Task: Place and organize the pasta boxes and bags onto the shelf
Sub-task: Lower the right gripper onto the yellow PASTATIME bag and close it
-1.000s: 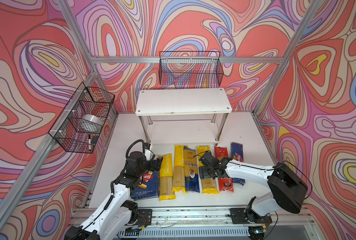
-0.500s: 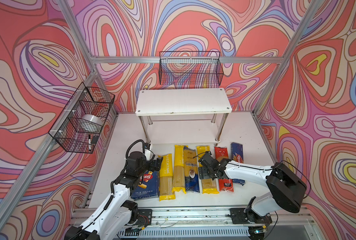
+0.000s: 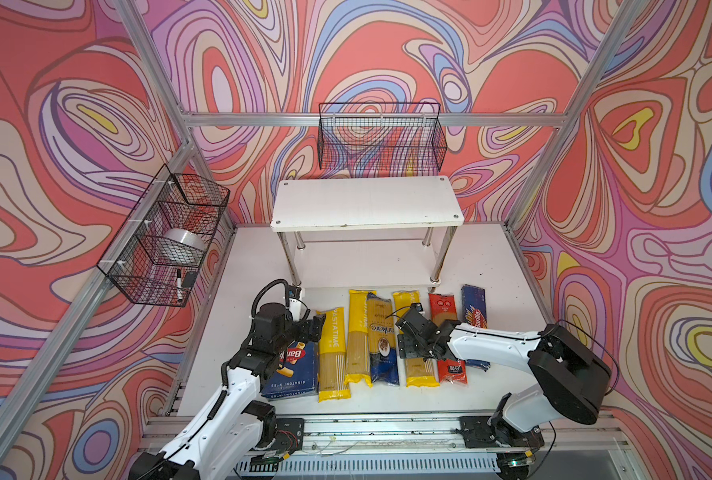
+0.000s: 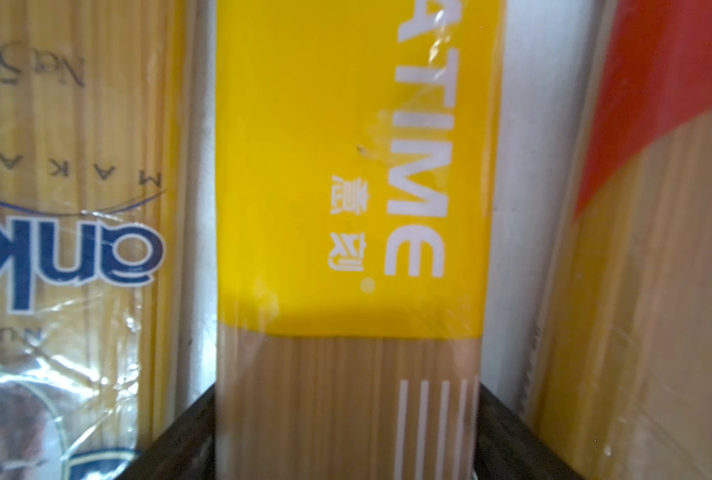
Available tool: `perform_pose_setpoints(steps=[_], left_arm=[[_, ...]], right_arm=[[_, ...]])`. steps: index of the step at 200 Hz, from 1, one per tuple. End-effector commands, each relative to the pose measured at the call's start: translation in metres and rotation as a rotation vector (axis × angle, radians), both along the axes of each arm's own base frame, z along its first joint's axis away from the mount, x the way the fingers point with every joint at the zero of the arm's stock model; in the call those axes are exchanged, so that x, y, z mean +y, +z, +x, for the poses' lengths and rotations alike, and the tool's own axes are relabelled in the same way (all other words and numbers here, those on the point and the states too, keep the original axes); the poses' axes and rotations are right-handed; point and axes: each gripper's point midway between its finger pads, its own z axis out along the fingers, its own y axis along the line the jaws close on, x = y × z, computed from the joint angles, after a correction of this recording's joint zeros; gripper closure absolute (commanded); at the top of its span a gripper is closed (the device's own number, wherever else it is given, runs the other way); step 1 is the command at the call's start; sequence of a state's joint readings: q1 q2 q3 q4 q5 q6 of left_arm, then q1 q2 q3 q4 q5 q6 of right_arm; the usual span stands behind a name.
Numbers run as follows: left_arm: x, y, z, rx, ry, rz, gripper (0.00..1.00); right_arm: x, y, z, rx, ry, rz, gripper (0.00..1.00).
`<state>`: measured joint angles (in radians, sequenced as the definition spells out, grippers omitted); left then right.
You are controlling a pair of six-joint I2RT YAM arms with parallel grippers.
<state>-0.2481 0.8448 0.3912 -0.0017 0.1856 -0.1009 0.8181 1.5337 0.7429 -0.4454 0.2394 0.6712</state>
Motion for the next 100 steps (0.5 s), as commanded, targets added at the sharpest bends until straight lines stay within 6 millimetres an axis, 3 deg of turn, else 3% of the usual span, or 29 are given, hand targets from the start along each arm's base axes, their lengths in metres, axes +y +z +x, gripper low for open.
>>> perform_pose_setpoints(steps=[1, 56, 100], left_arm=[[0.0, 0.012, 0.002, -0.03, -0.003, 0.003, 0.0], [0.002, 0.012, 0.002, -0.03, 0.009, 0.005, 0.0], [0.002, 0.009, 0.006, -0.013, 0.018, 0.01, 0.0]], right_arm=[[-0.01, -0.012, -0.009, 0.047, 0.003, -0.06, 0.17], [-0.005, -0.03, -0.014, 0.076, 0.024, -0.03, 0.3], [-0.011, -0.023, -0.015, 0.051, -0.009, -0.024, 0.42]])
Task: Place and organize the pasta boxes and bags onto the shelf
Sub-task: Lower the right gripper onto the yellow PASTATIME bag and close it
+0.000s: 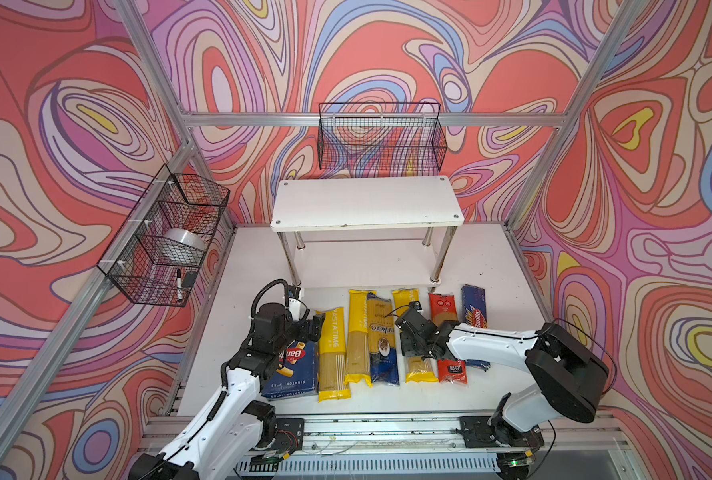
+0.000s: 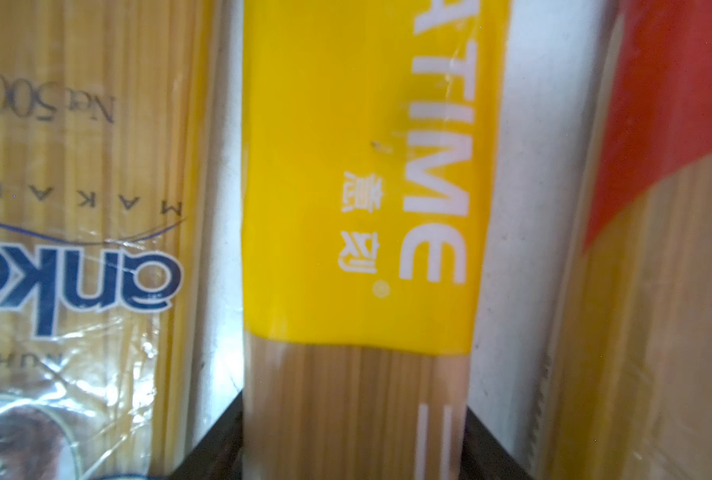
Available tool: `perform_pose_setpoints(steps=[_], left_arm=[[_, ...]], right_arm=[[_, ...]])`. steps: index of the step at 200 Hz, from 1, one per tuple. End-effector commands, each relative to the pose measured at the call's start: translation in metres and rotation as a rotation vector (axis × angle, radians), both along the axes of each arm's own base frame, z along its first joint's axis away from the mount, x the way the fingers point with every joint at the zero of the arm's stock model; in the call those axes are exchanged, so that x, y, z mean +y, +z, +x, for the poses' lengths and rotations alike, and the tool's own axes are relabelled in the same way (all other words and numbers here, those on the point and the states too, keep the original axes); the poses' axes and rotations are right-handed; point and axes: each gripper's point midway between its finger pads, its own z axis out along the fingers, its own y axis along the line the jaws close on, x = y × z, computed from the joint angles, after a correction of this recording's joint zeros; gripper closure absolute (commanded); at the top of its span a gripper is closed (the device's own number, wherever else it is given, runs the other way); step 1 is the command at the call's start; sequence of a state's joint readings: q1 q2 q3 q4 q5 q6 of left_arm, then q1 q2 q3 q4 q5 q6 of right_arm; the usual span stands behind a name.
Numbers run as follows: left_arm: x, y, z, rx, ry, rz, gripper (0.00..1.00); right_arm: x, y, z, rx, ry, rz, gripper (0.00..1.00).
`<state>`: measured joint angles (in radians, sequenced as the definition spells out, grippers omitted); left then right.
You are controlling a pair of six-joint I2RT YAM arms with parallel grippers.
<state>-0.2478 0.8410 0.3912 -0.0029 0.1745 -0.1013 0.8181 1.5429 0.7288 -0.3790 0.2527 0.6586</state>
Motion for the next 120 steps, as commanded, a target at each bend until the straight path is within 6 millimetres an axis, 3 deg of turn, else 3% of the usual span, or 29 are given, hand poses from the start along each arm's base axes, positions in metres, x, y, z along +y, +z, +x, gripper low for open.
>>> perform_pose_setpoints(steps=[1, 45, 120], left_arm=[[0.0, 0.008, 0.005, -0.009, 0.007, 0.006, 0.0], [0.0, 0.01, 0.003, -0.019, 0.001, 0.003, 0.0], [0.01, 0.011, -0.001, -0.035, 0.042, 0.029, 0.0]], right_arm=[[-0.016, -0.022, -0.022, 0.089, -0.016, -0.043, 0.42], [-0.011, -0.021, -0.018, 0.081, 0.017, -0.047, 0.48], [-0.002, -0.017, -0.014, 0.077, 0.043, -0.019, 0.69]])
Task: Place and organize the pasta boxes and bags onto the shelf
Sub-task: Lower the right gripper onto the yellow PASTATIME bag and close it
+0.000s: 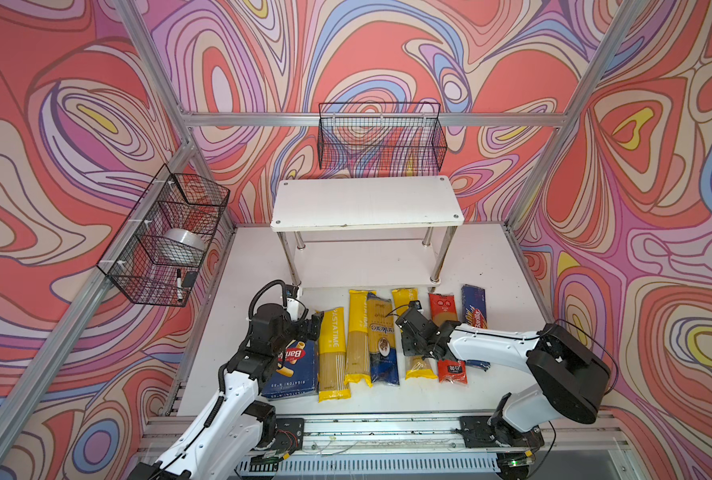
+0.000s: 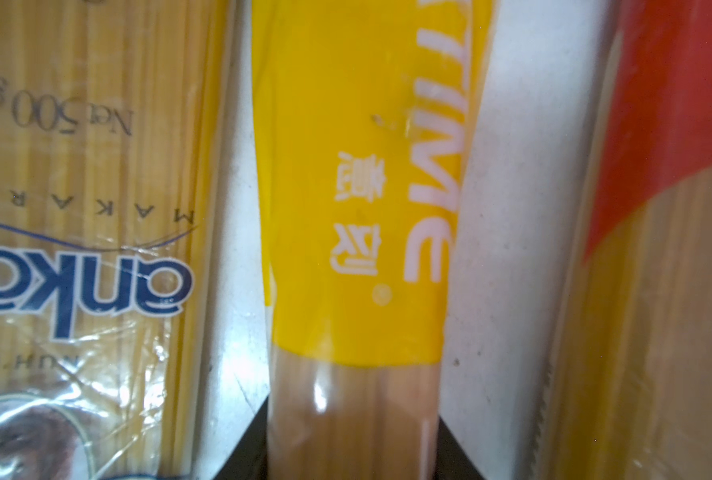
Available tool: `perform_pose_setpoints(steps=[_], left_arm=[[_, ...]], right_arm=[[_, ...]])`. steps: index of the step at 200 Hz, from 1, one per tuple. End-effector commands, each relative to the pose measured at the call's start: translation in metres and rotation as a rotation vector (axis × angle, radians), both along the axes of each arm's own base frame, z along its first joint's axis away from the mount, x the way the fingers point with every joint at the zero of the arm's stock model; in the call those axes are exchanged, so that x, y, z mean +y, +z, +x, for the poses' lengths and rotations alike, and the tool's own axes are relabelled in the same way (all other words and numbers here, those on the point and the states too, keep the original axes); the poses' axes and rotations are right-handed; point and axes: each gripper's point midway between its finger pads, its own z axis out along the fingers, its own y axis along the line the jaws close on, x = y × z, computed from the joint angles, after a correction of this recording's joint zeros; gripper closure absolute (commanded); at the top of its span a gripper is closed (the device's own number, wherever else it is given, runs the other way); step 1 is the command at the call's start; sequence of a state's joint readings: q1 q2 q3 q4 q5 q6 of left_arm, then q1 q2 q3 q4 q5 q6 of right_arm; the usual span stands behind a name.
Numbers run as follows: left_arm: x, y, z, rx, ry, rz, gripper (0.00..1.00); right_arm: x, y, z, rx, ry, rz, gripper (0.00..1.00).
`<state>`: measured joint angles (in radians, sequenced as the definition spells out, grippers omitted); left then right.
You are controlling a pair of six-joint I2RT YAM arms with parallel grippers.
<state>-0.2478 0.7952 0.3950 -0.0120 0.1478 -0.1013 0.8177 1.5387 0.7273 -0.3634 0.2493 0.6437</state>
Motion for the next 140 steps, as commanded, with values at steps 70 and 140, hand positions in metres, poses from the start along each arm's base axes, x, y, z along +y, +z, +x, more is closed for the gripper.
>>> perform_pose_setpoints(steps=[70, 140], left_arm=[[0.005, -0.002, -0.001, 0.008, 0.017, 0.027, 0.0], [0.002, -0.002, -0.002, 0.008, -0.005, 0.025, 0.0]], right_arm=[[-0.008, -0.009, -0.015, 0.063, 0.013, -0.03, 0.88], [-0.006, 0.023, -0.008, -0.014, 0.013, 0.02, 1.0]])
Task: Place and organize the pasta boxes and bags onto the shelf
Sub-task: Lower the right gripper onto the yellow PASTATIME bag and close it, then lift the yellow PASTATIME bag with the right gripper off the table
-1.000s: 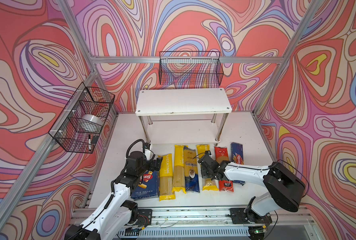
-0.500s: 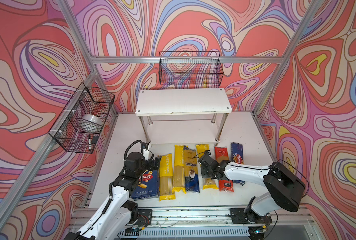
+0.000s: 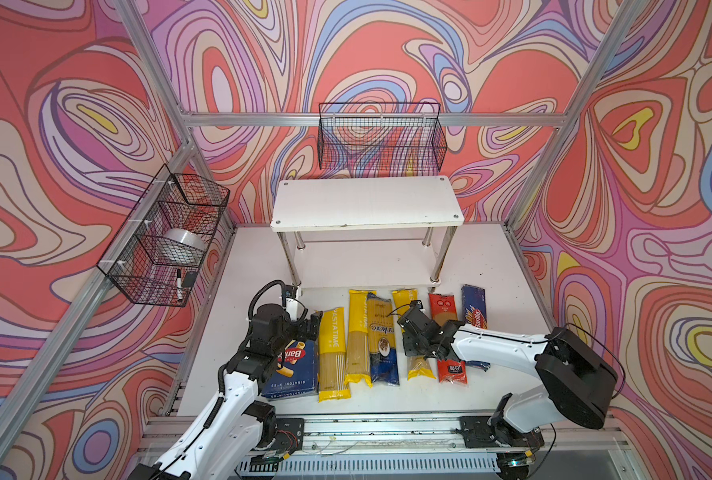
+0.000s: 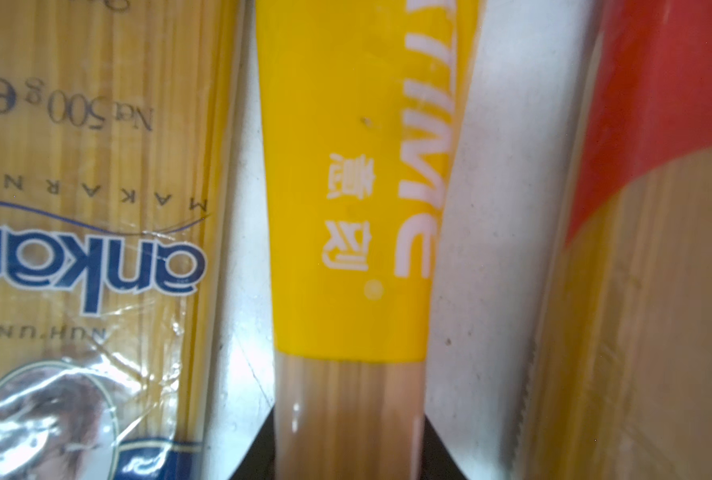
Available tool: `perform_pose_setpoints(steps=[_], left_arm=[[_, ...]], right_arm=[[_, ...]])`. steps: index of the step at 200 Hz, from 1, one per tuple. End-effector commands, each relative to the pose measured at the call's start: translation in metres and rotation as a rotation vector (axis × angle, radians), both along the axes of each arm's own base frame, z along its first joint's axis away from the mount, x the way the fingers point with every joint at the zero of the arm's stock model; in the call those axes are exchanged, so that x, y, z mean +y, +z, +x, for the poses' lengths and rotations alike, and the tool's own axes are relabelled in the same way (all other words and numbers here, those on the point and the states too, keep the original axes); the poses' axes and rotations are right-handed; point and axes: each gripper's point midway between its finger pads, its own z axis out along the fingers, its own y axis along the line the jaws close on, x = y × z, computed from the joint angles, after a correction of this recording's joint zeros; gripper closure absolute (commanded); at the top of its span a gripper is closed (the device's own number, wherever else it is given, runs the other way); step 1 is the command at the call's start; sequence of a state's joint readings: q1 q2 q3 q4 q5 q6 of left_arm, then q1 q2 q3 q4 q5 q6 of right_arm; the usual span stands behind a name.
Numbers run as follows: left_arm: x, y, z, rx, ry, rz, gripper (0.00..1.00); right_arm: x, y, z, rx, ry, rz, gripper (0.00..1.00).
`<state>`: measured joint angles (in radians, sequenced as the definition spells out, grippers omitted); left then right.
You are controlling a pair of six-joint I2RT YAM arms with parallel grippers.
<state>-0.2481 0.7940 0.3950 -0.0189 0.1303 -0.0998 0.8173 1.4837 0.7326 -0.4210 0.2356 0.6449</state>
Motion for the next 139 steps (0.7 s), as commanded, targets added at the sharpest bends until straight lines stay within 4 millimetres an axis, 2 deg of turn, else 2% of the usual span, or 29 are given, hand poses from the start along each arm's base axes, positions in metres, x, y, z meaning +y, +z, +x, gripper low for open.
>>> perform_pose_setpoints(steps=[1, 50, 104, 139], left_arm=[[-0.001, 0.0, -0.002, 0.005, -0.02, 0.014, 0.0], [-0.002, 0.0, -0.002, 0.005, -0.021, 0.013, 0.0], [-0.002, 0.0, -0.003, 0.005, -0.024, 0.013, 0.0], [-0.002, -0.001, -0.003, 0.007, -0.025, 0.013, 0.0]], right_arm=[[-0.003, 0.011, -0.002, -0.023, 0.011, 0.01, 1.0], [-0.001, 0.032, 0.001, -0.068, 0.031, 0.031, 1.0], [0.001, 0.043, 0.001, -0.086, 0.049, 0.058, 1.0], [0.005, 0.061, 0.003, -0.136, 0.046, 0.117, 1.0]])
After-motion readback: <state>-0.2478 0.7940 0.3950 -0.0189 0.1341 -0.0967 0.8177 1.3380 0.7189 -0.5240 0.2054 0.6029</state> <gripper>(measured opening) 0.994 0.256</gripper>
